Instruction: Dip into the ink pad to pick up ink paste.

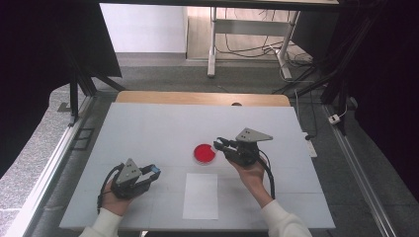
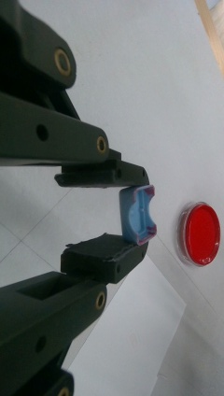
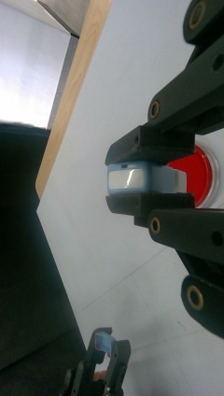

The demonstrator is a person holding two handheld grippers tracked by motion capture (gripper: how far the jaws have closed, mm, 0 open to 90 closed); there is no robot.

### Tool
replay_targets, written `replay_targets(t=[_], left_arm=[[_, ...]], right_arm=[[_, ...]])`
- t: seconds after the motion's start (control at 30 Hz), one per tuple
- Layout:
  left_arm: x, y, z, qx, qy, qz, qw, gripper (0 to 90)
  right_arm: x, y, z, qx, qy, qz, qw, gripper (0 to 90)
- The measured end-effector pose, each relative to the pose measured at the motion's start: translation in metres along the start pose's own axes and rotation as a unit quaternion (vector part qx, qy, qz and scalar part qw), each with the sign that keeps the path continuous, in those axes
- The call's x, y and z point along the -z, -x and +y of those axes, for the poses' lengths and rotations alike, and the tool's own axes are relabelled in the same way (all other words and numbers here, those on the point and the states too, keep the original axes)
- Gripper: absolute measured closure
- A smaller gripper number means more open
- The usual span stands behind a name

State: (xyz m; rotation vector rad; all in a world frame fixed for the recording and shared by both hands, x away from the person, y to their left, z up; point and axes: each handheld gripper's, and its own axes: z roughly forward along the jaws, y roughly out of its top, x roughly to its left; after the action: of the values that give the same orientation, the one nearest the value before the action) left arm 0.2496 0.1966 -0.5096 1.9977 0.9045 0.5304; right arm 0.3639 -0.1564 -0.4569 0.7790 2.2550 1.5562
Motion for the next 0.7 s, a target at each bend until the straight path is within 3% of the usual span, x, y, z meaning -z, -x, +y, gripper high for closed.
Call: replay_targets(t=[0.3,0.7], left_arm=[[0.000,-0.001,0.000,0.001,-0.002,0.000,1.0000,64.9],[-0.001,-0.001,0.000,0.002,-0.003,0.002,1.0000,64.9]], right_arm=[[-0.024,0.006,-0.002,-0.003,-0.024,0.000,0.9997,74.9],[-0.049,0.008,-0.012,0.012,-0.066,-0.006,0.9977,74.9]])
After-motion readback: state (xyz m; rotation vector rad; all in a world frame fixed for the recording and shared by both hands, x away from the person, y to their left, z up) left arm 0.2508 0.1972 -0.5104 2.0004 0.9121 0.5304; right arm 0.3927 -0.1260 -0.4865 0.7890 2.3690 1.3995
